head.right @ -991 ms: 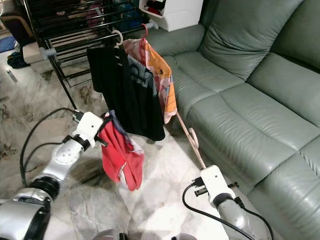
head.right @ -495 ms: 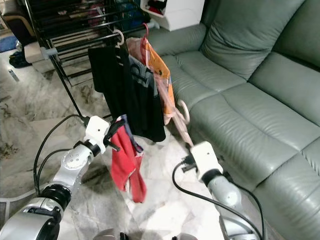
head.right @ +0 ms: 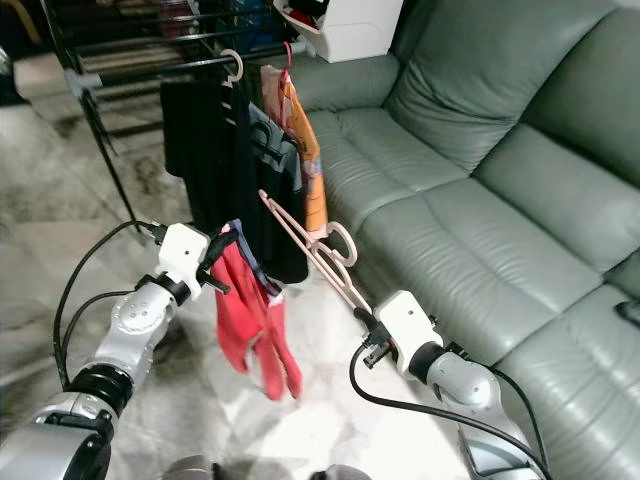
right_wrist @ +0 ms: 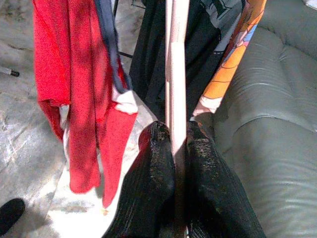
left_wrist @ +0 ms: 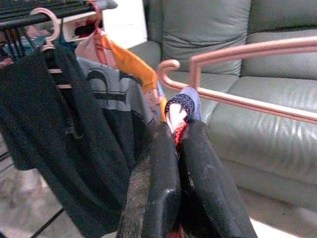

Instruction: Hang hanger

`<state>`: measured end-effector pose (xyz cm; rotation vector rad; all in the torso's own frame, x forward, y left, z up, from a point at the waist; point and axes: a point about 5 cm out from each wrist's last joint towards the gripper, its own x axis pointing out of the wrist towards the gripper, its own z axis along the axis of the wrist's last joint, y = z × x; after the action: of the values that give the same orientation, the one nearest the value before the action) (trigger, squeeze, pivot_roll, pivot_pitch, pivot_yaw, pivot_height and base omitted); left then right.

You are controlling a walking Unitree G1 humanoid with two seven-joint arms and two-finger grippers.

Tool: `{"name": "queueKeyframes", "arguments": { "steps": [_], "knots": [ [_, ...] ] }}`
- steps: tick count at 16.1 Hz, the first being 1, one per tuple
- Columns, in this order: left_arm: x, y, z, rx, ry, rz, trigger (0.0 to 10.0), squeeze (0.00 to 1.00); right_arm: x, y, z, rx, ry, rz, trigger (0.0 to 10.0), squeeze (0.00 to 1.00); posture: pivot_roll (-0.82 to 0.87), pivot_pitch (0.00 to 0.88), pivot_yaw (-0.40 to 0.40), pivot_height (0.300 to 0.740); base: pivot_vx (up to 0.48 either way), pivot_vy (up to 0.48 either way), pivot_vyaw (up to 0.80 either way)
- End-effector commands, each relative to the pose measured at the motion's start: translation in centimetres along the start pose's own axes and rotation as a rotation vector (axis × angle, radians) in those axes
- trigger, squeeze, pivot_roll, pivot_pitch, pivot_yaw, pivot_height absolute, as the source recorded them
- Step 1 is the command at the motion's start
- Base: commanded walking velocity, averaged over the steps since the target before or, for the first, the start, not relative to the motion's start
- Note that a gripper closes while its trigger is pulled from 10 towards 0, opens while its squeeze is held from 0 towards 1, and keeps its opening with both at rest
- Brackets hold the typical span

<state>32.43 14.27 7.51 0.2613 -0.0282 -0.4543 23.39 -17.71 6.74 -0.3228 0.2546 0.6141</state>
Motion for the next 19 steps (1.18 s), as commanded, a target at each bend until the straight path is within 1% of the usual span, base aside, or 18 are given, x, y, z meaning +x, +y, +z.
{"name": "queueKeyframes", "arguments": {
  "steps": [1, 2, 3, 4, 5, 6, 7, 8, 10, 11, 12, 13, 16, 19],
  "knots": [
    [0.4, -0.2, 1.1, 0.042, -0.051, -0.019, 10.0, 0.00, -0.2, -0.4, 0.2, -0.010, -0.003, 0.005, 10.0, 0.00, -0.09, 0.000, -0.109, 0.740, 0.000, 0.000, 0.00],
    [0.6, -0.4, 1.7, 0.108, -0.072, -0.086, 10.0, 0.00, -0.1, -0.5, 0.4, 0.003, -0.013, 0.033, 10.0, 0.00, -0.09, 0.000, -0.094, 0.740, 0.000, 0.000, 0.00],
    [0.8, 0.1, 2.2, 0.184, -0.066, -0.117, 10.0, 0.00, -0.3, -0.7, 0.7, 0.011, -0.017, 0.069, 10.0, 0.00, -0.09, 0.000, -0.077, 0.740, 0.000, 0.000, 0.00],
    [1.0, 0.4, 2.5, 0.244, -0.068, -0.135, 10.0, 0.00, -0.5, -0.7, 0.7, 0.004, -0.005, 0.095, 10.0, 0.00, -0.09, 0.000, -0.077, 0.740, 0.000, 0.000, 0.00],
    [1.2, 1.0, 3.0, 0.321, -0.071, -0.156, 10.0, 0.00, -1.1, -0.7, 0.6, -0.012, 0.019, 0.134, 10.0, 0.00, -0.10, 0.000, -0.038, 0.740, 0.000, 0.000, 0.00],
    [1.5, 1.7, 3.6, 0.377, -0.072, -0.168, 10.0, 0.00, -1.7, -0.8, 0.3, -0.022, 0.048, 0.173, 10.0, 0.00, -0.10, 0.000, -0.034, 0.740, 0.000, 0.000, 0.00],
    [1.6, 1.8, 3.8, 0.390, -0.073, -0.170, 10.0, 0.00, -2.0, -0.8, 0.3, -0.025, 0.059, 0.188, 10.0, 0.00, -0.11, 0.000, -0.026, 0.740, 0.000, 0.000, 0.00],
    [1.9, 2.3, 4.2, 0.435, -0.071, -0.181, 10.0, 0.00, -2.8, -0.9, 0.0, -0.050, 0.090, 0.221, 10.0, 0.00, -0.13, 0.000, -0.012, 0.740, 0.000, 0.000, 0.00],
    [2.0, 2.6, 4.4, 0.529, -0.061, -0.214, 10.0, 0.00, -4.1, -1.2, -0.4, -0.044, 0.136, 0.268, 10.0, 0.00, -0.14, 0.000, -0.006, 0.740, 0.000, 0.000, 0.00],
    [2.0, 2.7, 4.4, 0.547, -0.059, -0.227, 10.0, 0.00, -4.8, -1.3, -0.6, -0.030, 0.159, 0.288, 10.0, 0.00, -0.15, 0.000, -0.005, 0.740, 0.000, 0.000, 0.00],
    [2.0, 2.6, 4.4, 0.551, -0.059, -0.235, 10.0, 0.00, -5.0, -1.3, -0.7, -0.025, 0.162, 0.299, 10.0, 0.00, -0.15, 0.000, -0.005, 0.740, 0.000, 0.000, 0.00],
    [1.9, 2.5, 4.2, 0.579, -0.056, -0.263, 10.0, 0.00, -5.2, -1.6, -0.9, -0.021, 0.177, 0.302, 10.0, 0.00, -0.15, 0.000, -0.006, 0.740, 0.000, 0.000, 0.00],
    [1.7, 2.2, 4.2, 0.589, -0.070, -0.297, 10.0, 0.00, -4.9, -1.8, -1.3, -0.006, 0.188, 0.294, 10.0, 0.00, -0.14, 0.000, -0.008, 0.740, 0.000, 0.000, 0.00],
    [1.5, 2.1, 4.3, 0.609, -0.084, -0.322, 10.0, 0.00, -4.6, -1.5, -1.6, 0.005, 0.194, 0.306, 10.0, 0.00, -0.13, 0.000, -0.009, 0.740, 0.000, 0.000, 0.00]
  ]
}}
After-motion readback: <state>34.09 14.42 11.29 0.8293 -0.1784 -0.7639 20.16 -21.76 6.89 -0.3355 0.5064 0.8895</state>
